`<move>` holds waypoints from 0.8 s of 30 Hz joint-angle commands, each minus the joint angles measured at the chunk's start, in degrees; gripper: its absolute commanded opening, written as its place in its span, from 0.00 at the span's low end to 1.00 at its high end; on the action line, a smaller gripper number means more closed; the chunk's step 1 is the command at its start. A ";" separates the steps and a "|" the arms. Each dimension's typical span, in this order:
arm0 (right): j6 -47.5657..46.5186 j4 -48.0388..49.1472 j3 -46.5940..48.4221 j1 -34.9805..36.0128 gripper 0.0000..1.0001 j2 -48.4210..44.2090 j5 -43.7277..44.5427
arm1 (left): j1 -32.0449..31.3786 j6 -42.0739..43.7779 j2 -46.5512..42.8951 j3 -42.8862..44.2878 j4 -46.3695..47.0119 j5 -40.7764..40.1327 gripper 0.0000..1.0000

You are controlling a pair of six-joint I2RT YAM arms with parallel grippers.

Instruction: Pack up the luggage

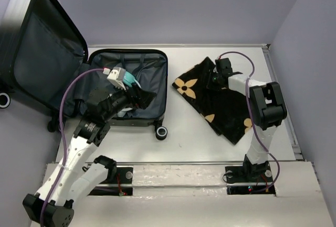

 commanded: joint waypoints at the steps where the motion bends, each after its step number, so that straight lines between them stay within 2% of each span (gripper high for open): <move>1: -5.00 0.33 0.43 3.50 0.12 -1.12 -4.00 | -7.10 -1.33 5.61 4.96 3.83 -1.03 0.99; 2: -5.35 0.42 -0.80 3.50 0.15 -2.53 -2.24 | -8.77 -1.42 7.19 5.75 3.74 -2.28 0.99; 3: -5.79 0.42 -3.25 3.50 0.32 -4.28 -0.74 | -10.35 -1.24 10.25 6.80 3.74 -3.42 0.99; 6: -5.35 1.13 -9.22 2.71 0.67 -13.32 0.68 | -15.80 -1.50 15.89 10.76 3.74 -7.91 0.99; 7: -4.57 1.30 -10.99 1.84 0.86 -15.96 1.03 | -16.86 -1.77 16.86 12.24 3.92 -8.96 0.99; 9: -3.51 1.13 -14.24 0.52 0.98 -24.31 3.83 | -19.67 -1.86 19.15 13.48 4.36 -12.04 0.99; 11: -1.14 -0.53 -19.16 -2.46 1.00 -31.06 6.21 | -21.25 -2.38 20.29 14.28 5.23 -14.07 0.99; 14: 2.73 -2.03 -26.54 -7.98 1.00 -36.19 9.37 | -22.32 -2.38 21.35 15.07 5.33 -15.21 0.99; 19: 9.75 -6.68 -34.38 -11.79 1.00 -44.88 16.75 | -24.51 -2.30 20.39 14.64 5.06 -16.97 0.99; 24: 9.94 -9.59 -34.65 -13.64 1.00 -44.47 16.42 | -25.92 -2.91 16.36 11.74 4.97 -17.67 0.99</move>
